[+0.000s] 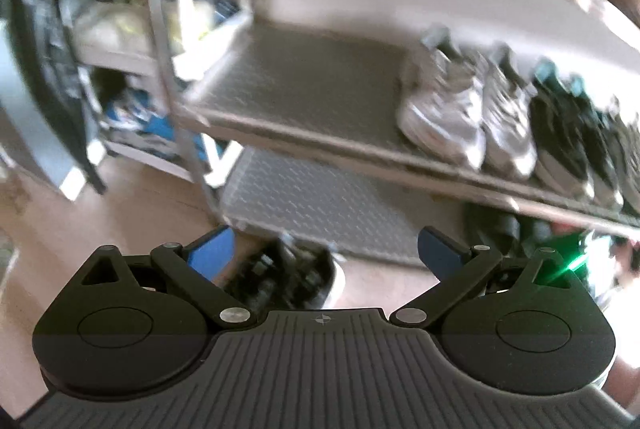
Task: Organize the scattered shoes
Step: 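Reach the right tool to the black sneaker pair and grasp both heels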
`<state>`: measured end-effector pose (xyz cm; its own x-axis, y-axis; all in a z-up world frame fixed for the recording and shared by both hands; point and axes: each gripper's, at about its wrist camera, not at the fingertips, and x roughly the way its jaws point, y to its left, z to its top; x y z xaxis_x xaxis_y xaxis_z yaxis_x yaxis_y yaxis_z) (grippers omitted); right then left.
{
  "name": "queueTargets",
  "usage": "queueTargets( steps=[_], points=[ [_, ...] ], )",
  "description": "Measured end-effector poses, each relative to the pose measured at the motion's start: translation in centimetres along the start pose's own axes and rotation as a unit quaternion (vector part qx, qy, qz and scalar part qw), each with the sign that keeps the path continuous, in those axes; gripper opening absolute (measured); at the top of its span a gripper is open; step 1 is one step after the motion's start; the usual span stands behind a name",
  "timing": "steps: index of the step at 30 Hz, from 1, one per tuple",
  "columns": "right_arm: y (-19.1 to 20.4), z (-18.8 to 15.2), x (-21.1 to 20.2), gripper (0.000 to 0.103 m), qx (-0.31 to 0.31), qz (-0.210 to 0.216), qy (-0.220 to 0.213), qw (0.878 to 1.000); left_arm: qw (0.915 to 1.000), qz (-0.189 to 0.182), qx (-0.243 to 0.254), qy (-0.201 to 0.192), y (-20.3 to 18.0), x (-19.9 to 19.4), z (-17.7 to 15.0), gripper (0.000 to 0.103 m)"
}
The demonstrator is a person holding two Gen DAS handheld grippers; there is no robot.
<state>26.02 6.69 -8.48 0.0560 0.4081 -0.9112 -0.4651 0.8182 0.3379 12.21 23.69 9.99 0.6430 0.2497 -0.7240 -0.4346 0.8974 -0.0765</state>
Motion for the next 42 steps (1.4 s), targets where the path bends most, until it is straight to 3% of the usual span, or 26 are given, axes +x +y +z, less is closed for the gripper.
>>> queueTargets(
  steps=[6, 11, 13, 16, 19, 22, 24, 26, 28, 29, 33, 37, 42],
  points=[
    [3.0, 2.7, 9.2, 0.05, 0.05, 0.035, -0.005, 0.998, 0.9986, 0.036, -0.037, -0.007, 2.9, -0.3, 0.3, 0.101],
    [4.4, 4.6, 16.0, 0.056, 0.065, 0.025, 0.006, 0.998, 0.9983, 0.039, -0.042, 0.009, 4.1, 0.0, 0.3, 0.101],
    [4.5, 5.3, 17.9, 0.069, 0.07, 0.025, 0.007, 0.997, 0.9986, 0.035, -0.04, 0.008, 4.2, -0.2, 0.3, 0.101],
    [4.8, 5.8, 20.0, 0.076, 0.067, 0.043, 0.007, 0.997, 0.999, 0.029, -0.033, 0.011, 4.0, 0.0, 0.3, 0.101],
    [6.0, 4.8, 22.9, 0.075, 0.055, 0.084, 0.077, 0.992, 0.9991, 0.026, -0.027, 0.019, 3.9, 0.5, 0.3, 0.101],
    [7.4, 3.7, 22.7, 0.07, 0.02, 0.061, 0.056, 0.996, 0.9988, 0.025, -0.035, 0.022, 4.1, 0.7, 0.4, 0.101],
    [7.5, 3.8, 22.8, 0.069, 0.034, 0.049, 0.055, 0.997, 0.9986, 0.025, -0.043, 0.02, 4.4, 0.7, 0.4, 0.101],
    [7.4, 3.9, 23.0, 0.062, 0.064, 0.034, 0.049, 0.996, 0.9985, 0.023, -0.046, 0.019, 4.5, 0.8, 0.5, 0.101],
    [6.9, 3.8, 23.3, 0.044, 0.119, 0.009, 0.029, 0.992, 0.9983, 0.024, -0.048, 0.02, 4.6, 0.9, 0.6, 0.101],
    [7.1, 3.6, 23.5, 0.042, 0.116, -0.004, 0.023, 0.993, 0.9983, 0.025, -0.049, 0.021, 4.7, 1.0, 0.6, 0.101],
    [10.6, 2.1, 24.2, 0.037, -0.015, -0.075, 0.002, 0.997, 0.9977, 0.031, -0.054, 0.024, 5.3, 1.3, 0.6, 0.101],
    [9.4, 1.2, 21.9, 0.024, 0.004, -0.049, 0.009, 0.999, 0.9964, 0.036, -0.072, 0.027, 6.3, 1.7, 0.7, 0.101],
    [8.2, -2.3, 13.5, 0.023, -0.02, -0.011, -0.056, 0.998, 0.9942, 0.046, -0.097, 0.006, 7.2, 1.4, 1.3, 0.101]
  ],
)
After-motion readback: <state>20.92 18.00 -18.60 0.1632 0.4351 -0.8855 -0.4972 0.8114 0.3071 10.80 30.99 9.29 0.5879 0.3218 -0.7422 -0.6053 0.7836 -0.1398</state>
